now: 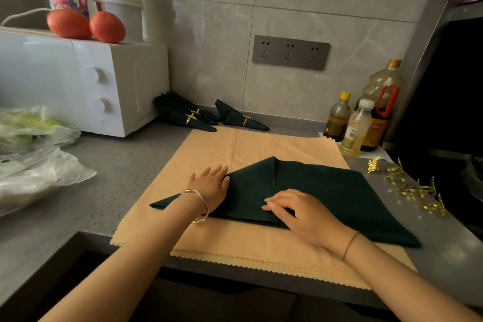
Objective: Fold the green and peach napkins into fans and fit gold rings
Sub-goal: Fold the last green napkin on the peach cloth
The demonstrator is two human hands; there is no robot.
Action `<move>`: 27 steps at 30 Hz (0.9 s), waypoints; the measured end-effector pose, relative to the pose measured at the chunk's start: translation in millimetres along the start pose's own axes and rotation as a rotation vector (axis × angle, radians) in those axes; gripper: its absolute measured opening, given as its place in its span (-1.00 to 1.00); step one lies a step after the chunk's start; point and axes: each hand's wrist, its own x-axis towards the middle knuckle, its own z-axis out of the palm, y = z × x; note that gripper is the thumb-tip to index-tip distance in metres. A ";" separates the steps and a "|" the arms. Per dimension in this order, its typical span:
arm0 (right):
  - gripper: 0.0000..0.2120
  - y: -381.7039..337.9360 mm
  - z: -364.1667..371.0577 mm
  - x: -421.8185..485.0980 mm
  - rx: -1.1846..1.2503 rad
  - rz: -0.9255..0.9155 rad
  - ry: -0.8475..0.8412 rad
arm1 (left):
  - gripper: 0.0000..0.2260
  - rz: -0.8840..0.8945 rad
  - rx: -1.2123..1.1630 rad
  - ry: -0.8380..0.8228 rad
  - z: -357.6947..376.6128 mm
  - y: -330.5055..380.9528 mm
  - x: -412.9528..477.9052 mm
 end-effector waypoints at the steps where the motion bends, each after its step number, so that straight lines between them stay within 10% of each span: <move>1: -0.67 1.0 2.2 1.5 0.052 0.024 0.025 | -0.55 -0.016 0.001 -0.005 3.0 -0.5 2.4; 27: -0.48 38.6 26.7 110.2 -0.188 0.165 -0.254 | -0.49 -0.060 0.176 0.000 20.0 -1.5 9.4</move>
